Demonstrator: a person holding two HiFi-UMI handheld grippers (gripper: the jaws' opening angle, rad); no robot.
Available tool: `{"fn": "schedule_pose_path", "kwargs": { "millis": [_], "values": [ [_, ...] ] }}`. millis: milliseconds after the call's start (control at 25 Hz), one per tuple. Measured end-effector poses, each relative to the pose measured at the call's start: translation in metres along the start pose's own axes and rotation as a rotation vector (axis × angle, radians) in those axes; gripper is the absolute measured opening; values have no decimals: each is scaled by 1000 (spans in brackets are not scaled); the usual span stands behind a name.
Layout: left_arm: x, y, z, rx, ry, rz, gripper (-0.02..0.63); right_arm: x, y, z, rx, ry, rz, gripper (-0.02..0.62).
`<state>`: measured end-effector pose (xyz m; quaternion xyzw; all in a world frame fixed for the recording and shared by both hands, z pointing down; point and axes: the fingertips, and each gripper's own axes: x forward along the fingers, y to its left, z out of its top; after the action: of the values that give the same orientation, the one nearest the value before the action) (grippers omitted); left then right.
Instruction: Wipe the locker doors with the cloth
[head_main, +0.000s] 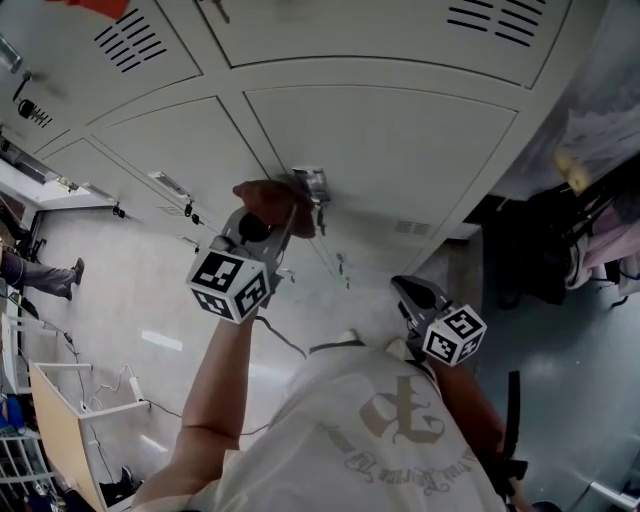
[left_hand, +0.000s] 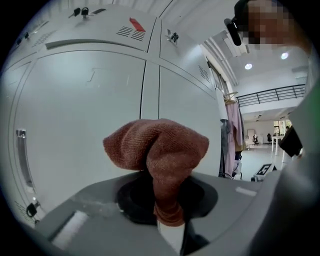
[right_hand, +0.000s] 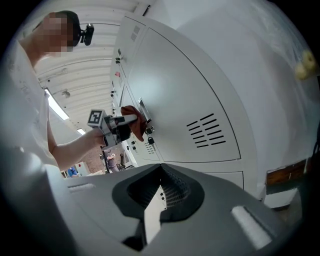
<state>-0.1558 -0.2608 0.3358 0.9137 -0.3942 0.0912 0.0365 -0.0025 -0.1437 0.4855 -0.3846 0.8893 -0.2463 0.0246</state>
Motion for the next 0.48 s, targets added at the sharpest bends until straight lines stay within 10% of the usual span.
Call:
{"fn": "schedule_pose_path", "kwargs": {
  "millis": [480],
  "values": [
    [13, -5, 16, 111, 61, 19, 80, 14, 26, -6, 0, -34, -97, 8]
  ]
}}
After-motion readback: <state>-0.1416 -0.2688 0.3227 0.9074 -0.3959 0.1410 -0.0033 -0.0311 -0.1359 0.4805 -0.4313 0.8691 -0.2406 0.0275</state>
